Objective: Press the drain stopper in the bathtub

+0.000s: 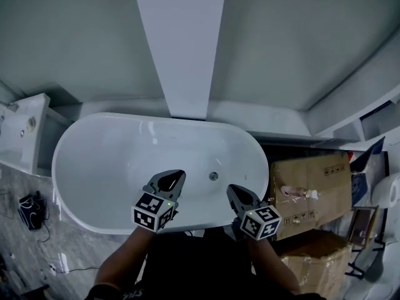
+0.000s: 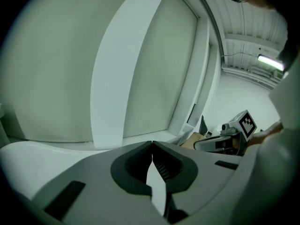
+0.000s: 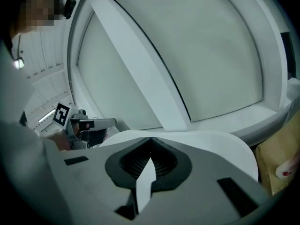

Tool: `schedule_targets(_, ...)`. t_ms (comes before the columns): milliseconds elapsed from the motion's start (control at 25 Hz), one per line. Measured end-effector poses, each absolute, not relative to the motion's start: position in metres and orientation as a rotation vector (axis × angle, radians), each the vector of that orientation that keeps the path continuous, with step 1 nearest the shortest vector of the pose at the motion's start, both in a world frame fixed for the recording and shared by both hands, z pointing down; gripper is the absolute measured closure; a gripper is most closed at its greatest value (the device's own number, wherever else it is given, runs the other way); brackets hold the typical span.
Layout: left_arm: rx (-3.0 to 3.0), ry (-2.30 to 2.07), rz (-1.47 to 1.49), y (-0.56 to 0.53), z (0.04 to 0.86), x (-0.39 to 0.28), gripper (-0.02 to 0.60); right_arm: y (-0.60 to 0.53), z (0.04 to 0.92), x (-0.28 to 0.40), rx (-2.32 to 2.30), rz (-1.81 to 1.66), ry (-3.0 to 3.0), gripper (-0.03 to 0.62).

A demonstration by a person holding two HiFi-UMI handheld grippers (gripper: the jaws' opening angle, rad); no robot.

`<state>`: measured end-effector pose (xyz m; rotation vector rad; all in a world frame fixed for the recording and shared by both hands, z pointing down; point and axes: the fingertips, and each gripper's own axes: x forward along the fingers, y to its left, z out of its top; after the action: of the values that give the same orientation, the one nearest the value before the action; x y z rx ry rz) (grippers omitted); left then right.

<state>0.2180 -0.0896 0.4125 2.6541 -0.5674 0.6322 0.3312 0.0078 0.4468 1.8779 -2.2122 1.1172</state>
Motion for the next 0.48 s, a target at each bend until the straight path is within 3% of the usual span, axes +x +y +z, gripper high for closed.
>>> schedule_targets(280,2.568,-0.710,0.671,-0.091,0.446,0.241,0.565,-0.002,0.505,0.369,1.691,1.197,-2.204,0.580)
schedule_targets(480,2.494,-0.754,0.679,-0.089,0.488,0.227,0.565,-0.022,0.546,0.352,1.546,1.211,-2.196,0.580)
